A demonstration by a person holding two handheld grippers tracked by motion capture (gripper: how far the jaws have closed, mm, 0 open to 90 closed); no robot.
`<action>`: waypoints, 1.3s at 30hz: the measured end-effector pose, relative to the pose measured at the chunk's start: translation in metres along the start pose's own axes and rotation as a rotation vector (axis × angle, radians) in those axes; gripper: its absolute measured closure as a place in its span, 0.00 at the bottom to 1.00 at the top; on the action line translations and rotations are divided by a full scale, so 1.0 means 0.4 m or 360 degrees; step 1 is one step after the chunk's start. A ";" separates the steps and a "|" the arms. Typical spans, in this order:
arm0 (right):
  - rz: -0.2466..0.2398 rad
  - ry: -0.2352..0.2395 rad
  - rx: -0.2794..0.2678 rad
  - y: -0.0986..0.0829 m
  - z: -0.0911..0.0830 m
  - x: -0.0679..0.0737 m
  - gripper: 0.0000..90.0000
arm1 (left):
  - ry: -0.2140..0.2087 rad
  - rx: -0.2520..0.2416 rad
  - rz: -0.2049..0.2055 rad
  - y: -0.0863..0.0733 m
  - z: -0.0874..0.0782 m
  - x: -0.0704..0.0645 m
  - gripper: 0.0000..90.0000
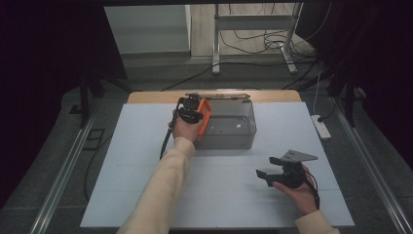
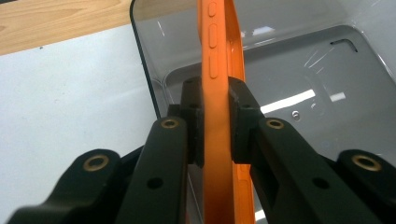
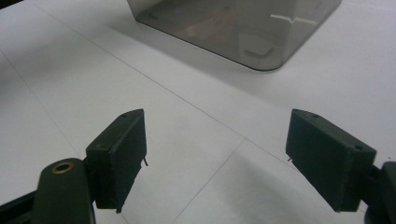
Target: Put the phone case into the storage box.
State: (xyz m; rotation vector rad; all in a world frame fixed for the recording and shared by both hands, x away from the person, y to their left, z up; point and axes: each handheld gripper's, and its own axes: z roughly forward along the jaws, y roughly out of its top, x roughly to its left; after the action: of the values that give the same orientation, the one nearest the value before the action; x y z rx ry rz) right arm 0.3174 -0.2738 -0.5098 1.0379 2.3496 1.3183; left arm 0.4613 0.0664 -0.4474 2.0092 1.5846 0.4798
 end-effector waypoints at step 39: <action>0.0004 0.0000 0.0010 0.000 0.001 0.000 0.22 | 0.0080 0.0033 -0.0033 -0.008 0.021 -0.016 0.88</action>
State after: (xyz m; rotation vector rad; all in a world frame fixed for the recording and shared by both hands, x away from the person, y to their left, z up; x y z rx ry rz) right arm 0.3176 -0.2735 -0.5102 1.0430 2.3544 1.3125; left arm 0.4619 0.0593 -0.4557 2.0089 1.6448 0.5114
